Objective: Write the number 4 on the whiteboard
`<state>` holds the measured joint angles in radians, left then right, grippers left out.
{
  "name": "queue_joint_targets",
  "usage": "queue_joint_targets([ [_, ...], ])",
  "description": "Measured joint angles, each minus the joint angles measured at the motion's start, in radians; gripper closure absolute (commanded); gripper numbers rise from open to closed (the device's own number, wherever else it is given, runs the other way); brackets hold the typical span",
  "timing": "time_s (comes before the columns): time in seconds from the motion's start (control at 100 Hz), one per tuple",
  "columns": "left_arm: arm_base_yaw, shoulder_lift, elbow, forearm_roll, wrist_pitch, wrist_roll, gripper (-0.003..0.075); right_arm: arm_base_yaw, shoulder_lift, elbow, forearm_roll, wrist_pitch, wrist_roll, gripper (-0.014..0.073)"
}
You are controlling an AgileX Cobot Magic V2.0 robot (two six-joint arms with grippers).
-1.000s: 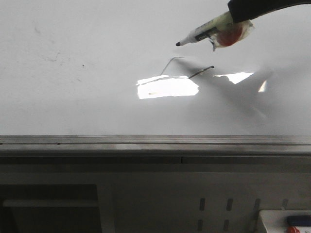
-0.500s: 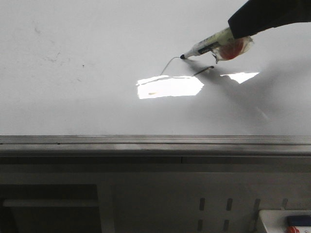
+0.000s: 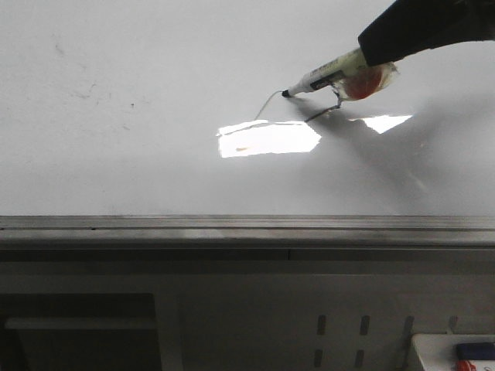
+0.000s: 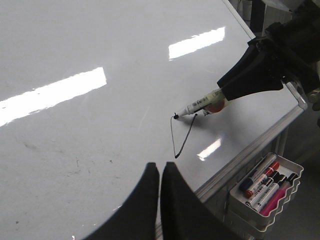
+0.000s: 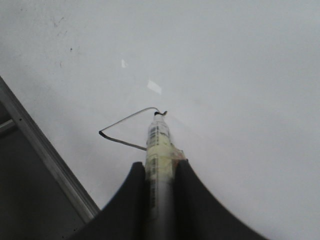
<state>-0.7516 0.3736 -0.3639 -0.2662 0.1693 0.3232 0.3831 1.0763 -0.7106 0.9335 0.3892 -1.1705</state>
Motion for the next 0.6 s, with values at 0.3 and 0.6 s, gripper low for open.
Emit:
queue_joint_targets([
  [0.3, 0.000, 0.000, 0.000, 0.000, 0.000, 0.000, 0.0741, 0.000, 0.011, 0.018, 0.006, 0.100, 0.046, 0.0641],
  [0.6, 0.000, 0.000, 0.000, 0.000, 0.000, 0.000, 0.0741, 0.008, 0.011, 0.096, 0.011, 0.147, 0.068, 0.0638],
])
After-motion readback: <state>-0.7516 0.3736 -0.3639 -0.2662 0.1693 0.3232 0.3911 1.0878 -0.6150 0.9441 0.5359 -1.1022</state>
